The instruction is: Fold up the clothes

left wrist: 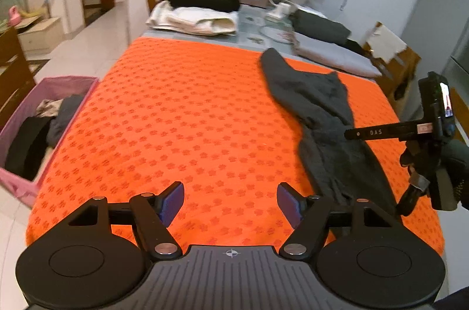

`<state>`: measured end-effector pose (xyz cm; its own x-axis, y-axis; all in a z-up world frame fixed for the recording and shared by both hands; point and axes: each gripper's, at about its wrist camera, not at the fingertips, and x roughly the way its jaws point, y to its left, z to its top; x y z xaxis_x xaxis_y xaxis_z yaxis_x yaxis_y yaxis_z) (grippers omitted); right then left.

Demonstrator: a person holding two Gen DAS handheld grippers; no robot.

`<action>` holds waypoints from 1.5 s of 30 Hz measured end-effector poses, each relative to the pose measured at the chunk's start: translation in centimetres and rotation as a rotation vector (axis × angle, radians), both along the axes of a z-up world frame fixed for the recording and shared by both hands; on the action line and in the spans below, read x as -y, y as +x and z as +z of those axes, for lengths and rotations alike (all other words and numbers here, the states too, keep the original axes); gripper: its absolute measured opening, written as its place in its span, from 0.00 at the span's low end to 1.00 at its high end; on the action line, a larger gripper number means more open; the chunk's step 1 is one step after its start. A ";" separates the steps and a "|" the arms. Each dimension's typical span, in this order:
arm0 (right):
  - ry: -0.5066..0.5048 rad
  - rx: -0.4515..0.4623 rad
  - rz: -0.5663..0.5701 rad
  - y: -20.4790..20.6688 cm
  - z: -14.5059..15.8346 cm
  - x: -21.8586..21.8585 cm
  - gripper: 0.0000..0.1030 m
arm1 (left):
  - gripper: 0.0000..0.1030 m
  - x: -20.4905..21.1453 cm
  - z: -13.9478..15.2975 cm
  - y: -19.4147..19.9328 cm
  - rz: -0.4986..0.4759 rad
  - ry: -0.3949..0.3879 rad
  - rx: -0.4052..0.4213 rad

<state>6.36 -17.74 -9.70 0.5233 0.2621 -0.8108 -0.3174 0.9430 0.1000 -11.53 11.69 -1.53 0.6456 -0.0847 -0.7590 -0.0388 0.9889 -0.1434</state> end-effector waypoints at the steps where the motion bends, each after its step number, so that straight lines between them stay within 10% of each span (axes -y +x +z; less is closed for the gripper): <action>1: -0.008 -0.006 0.007 0.5 -0.4 -0.1 0.39 | 0.70 -0.1 0.0 -0.1 0.013 0.000 -0.002; 4: -0.027 -0.025 0.030 1.2 -1.5 -0.5 0.36 | 0.70 -0.2 -0.1 -0.5 0.047 0.002 -0.010; 6: -0.032 -0.034 0.047 1.3 -1.8 -0.5 0.04 | 0.70 -0.2 -0.2 -0.5 0.050 0.001 -0.009; 7: -0.029 -0.036 0.054 1.2 -1.8 -0.5 0.03 | 0.70 -0.2 -0.2 -0.4 0.050 0.000 -0.008; 25: 0.139 0.086 -0.215 -17.1 8.7 5.7 0.02 | 0.70 2.0 -0.4 4.1 -0.264 -0.012 0.047; 45: 0.007 -0.065 -0.893 -46.5 7.6 6.3 0.03 | 0.70 4.8 -3.8 3.6 -0.592 -0.035 0.040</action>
